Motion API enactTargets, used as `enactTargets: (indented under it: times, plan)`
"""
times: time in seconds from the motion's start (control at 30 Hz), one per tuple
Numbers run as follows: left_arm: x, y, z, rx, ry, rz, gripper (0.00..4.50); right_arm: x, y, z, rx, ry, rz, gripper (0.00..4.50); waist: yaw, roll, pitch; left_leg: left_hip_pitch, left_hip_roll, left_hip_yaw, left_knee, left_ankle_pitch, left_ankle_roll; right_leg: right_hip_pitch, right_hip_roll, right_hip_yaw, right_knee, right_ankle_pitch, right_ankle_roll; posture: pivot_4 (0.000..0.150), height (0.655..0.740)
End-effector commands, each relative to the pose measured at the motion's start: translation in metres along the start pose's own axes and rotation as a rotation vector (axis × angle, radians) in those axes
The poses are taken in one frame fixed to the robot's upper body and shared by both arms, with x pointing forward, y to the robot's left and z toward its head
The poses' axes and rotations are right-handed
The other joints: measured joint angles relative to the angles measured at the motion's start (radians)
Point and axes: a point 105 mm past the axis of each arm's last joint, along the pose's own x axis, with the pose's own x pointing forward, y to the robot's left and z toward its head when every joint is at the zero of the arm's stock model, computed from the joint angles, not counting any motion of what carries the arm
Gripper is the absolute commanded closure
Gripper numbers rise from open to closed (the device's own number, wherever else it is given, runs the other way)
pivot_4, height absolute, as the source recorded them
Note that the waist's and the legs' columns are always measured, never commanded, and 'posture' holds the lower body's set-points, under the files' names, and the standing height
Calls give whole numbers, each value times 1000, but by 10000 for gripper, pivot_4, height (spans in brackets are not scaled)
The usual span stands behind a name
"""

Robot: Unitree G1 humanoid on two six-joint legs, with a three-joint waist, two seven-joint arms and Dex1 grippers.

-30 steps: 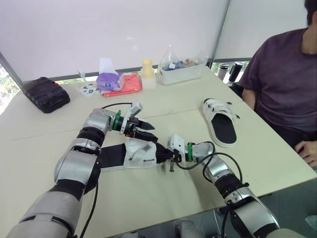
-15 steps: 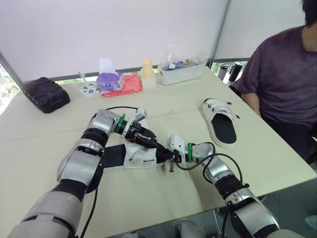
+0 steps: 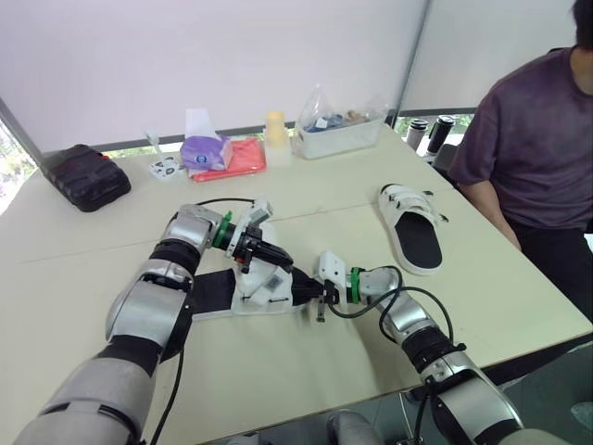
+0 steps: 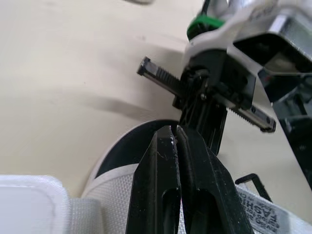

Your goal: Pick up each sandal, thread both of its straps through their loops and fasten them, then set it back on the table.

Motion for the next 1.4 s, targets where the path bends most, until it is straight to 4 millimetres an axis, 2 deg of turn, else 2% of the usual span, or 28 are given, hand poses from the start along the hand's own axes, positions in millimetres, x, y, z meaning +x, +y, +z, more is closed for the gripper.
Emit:
enactTargets:
  times: [0.03, 0.1, 0.23, 0.33, 0.37, 0.53, 0.8, 1.07, 1.17, 1.37, 1.4]
  plan:
    - [-11, -1, 22, 30, -62, 9, 41987, 0, 29, -55, 120, 206, 70, 45000, 0, 0, 0, 0, 0, 0, 0, 0, 0, 0, 0, 0, 0, 0, 0, 1500, 7400]
    - [-14, -1, 25, 32, -80, 18, 36224, 0, 29, -55, 120, 207, 69, 45000, 0, 0, 0, 0, 0, 0, 0, 0, 0, 0, 0, 0, 0, 0, 0, 1500, 7400]
    - [-21, 0, 30, 46, -105, 47, 18105, 0, 29, -55, 119, 207, 70, 45000, 0, 0, 0, 0, 0, 0, 0, 0, 0, 0, 0, 0, 0, 0, 0, 1500, 7400]
    - [-37, -1, 37, 34, -170, 66, 3133, 0, 29, -56, 121, 206, 67, 45000, -1, 0, 0, 0, 0, 0, 0, 0, 0, 0, 0, 0, 1, 0, 0, 1500, 7400]
    - [-39, -1, 37, 31, -178, 67, 89, 0, 29, -56, 122, 207, 67, 45000, -1, 0, 0, 0, 0, 0, 0, 0, 0, 0, 0, 0, 1, 0, 0, 1500, 7400]
    - [-41, 0, 18, 6, -130, 82, 89, 0, 31, -57, 120, 212, 79, 45000, -1, 0, 0, 1, 0, 0, 0, 0, 0, 0, 0, 0, 1, 0, 0, 1500, 7400]
    - [-16, 1, 7, 23, -46, 59, 89, 5, 28, -55, 115, 207, 81, 45000, -1, 0, 0, 3, 0, 1, 0, 0, 0, 2, 1, 1, 1, 1, -2, 1500, 7400]
    - [-3, 5, -8, 34, 42, 63, 89, 1, 29, -58, 118, 211, 73, 45000, -1, 0, 0, 4, 1, 1, 0, 0, 0, 2, 4, 1, 1, 2, -3, 1500, 7400]
    - [-2, 5, -8, 36, 40, 56, 12767, 1, 29, -58, 118, 212, 70, 45000, -1, 0, -1, 4, 1, 1, 0, 0, 0, 2, 4, 1, 1, 2, -3, 1500, 7400]
    - [-2, 4, -7, 40, 30, 47, 42703, 1, 28, -58, 118, 213, 67, 45000, -1, 0, -1, 4, 1, 1, 0, 0, 0, 2, 4, 1, 1, 2, -3, 1500, 7400]
    - [-2, 4, -6, 41, 28, 47, 44395, 1, 28, -58, 117, 214, 66, 45000, -1, 0, -1, 4, 1, 1, 0, 0, 0, 2, 4, 1, 1, 2, -3, 1500, 7400]
